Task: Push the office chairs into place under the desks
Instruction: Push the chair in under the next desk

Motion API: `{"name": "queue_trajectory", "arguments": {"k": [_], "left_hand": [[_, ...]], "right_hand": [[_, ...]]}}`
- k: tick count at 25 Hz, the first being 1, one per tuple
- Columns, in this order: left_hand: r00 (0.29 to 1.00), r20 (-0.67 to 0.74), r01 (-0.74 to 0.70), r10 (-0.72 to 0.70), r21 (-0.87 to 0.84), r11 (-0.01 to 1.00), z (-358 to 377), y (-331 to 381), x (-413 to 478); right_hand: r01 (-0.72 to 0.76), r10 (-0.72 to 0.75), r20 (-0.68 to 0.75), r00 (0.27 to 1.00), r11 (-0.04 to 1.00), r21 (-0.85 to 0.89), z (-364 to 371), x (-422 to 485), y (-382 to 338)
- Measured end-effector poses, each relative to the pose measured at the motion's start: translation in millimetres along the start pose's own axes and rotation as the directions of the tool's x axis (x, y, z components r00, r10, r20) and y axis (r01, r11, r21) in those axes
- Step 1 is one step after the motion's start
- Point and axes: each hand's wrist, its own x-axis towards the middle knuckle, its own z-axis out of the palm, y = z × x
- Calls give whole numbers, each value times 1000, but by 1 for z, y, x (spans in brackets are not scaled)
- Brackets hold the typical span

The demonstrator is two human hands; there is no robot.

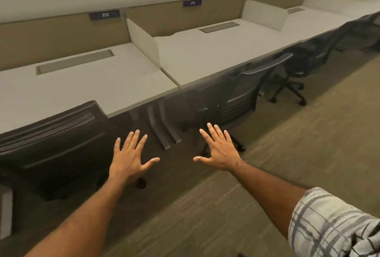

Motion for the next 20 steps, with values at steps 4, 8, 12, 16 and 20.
{"name": "queue_trajectory", "arguments": {"k": [4, 8, 12, 16, 20], "left_hand": [[999, 53, -6, 8, -37, 999, 9, 106, 25], [995, 92, -45, 47, -17, 999, 12, 215, 58], [997, 60, -51, 54, -51, 997, -11, 292, 105], [995, -20, -100, 98, -83, 992, -39, 346, 155], [985, -99, -147, 141, -60, 987, -67, 379, 232]], "right_hand": [[-36, 36, 10, 999, 998, 46, 5, -26, 88], [-44, 43, 25, 999, 996, 76, 12, -50, 185], [-73, 72, 23, 997, 995, 65, 2, -60, 279], [-80, 85, -62, 994, 993, 81, -32, -34, 341], [-50, 68, -158, 985, 992, 116, -67, 14, 380]]}}
